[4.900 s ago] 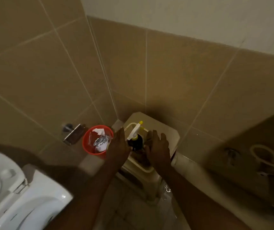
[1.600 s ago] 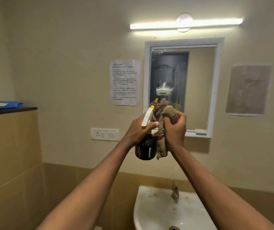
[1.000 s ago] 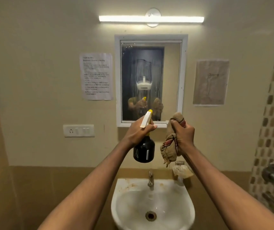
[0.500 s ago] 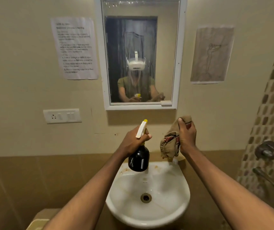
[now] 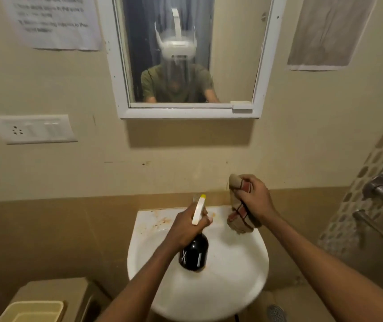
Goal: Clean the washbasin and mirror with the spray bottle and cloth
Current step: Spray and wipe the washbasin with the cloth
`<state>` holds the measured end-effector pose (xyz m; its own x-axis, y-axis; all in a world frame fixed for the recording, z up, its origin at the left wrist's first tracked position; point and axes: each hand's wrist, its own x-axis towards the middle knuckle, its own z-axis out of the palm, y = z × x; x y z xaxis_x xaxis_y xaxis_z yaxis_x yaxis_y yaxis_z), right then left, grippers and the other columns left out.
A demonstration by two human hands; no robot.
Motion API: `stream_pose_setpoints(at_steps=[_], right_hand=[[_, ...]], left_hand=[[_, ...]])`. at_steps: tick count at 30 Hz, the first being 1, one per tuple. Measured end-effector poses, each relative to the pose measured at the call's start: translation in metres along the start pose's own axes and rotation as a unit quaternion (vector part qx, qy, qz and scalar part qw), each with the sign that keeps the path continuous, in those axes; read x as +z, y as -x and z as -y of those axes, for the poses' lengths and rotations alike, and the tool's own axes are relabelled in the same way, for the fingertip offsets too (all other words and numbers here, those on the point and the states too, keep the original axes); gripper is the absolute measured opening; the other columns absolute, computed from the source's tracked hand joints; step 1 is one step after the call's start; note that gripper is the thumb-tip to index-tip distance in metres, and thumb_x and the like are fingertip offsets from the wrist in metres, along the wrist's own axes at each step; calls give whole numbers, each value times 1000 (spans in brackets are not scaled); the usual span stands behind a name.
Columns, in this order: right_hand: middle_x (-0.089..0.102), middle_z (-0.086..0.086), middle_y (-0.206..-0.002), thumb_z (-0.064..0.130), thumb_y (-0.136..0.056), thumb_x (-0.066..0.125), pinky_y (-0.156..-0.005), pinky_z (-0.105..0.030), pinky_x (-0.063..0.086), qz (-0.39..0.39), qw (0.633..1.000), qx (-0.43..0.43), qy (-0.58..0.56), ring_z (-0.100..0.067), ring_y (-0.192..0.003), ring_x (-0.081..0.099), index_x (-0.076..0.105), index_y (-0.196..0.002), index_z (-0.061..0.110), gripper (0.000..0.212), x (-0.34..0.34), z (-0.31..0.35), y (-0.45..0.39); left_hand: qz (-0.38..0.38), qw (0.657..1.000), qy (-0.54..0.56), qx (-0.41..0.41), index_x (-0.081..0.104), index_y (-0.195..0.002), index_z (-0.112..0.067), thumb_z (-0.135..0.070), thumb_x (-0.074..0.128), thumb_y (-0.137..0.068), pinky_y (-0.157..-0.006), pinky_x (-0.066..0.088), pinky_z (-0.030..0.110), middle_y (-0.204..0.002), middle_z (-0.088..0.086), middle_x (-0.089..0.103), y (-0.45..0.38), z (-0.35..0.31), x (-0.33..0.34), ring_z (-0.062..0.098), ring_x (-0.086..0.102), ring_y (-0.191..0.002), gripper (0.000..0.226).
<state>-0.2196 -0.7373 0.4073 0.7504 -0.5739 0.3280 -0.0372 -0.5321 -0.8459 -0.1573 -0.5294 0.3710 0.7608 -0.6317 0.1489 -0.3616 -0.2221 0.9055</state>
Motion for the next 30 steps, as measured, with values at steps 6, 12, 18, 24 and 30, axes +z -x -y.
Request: stream_pose_setpoints(at_steps=[6,12,18,24,30], right_hand=[[58,0,-115,10,-85,59,-79,-27,39,62,971,-122,196,-14,-100,53,59,-118,17,34,20,-87,0],[54,6,-100,10,-83,59,-65,-32,47,161,930,-121,309,-14,-79,51,51,-109,29,33,42,-175,-1],[64,-4,-111,12,-75,75,-65,-37,56,166,899,-189,358,-22,-81,63,63,-111,14,38,53,-240,-8],[65,-14,-113,10,-80,70,-70,-43,56,124,907,-235,326,-31,-88,64,63,-112,6,33,66,-251,-29],[57,-18,-120,10,-75,65,-78,-47,53,119,909,-240,319,-36,-100,57,57,-116,4,42,111,-242,-59]], left_hand=[[27,999,11,-44,57,-88,-22,-41,62,-78,-69,45,26,-86,7,68,-16,72,47,11,58,-71,22],[-3,998,-24,-52,51,-75,-28,-29,66,-86,-61,43,13,-69,-4,59,-52,124,100,2,52,-60,18],[-27,994,10,-101,58,-84,-7,-26,65,-88,-68,49,25,-77,14,65,-83,161,134,21,61,-70,21],[-32,991,-2,-128,62,-83,-2,-23,63,-89,-72,54,33,-77,17,69,-90,173,138,27,66,-73,22],[-44,986,7,-163,61,-85,-8,-32,66,-86,-72,54,29,-75,8,67,-98,180,132,18,62,-68,25]])
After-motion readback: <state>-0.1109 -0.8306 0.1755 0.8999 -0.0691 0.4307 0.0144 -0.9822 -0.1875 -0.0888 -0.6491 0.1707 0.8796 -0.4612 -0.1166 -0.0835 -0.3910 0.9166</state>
